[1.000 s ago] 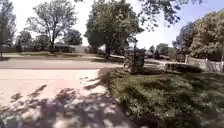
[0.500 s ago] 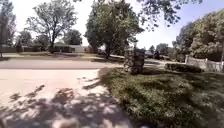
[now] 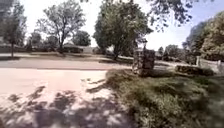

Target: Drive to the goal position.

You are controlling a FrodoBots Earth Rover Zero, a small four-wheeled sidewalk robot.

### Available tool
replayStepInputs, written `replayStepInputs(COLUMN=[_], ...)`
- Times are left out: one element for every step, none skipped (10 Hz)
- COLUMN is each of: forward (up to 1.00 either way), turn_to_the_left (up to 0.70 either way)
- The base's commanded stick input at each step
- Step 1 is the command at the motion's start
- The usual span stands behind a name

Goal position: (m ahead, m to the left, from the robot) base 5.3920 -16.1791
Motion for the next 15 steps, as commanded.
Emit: replayStepInputs(forward=[0.7, 0.7, 0.7, 0.7, 0.7, 0.7, 0.7, 0.7, 0.7, 0.7, 0.7, 0.7, 0.7, 0.7, 0.39], turn_to_the_left=[0.35, 0.35, 0.35, 0.11, 0.0, 0.0, 0.0, 0.0, 0.0, 0.0, 0.0, -0.35, -0.35, -0.35, -0.15])
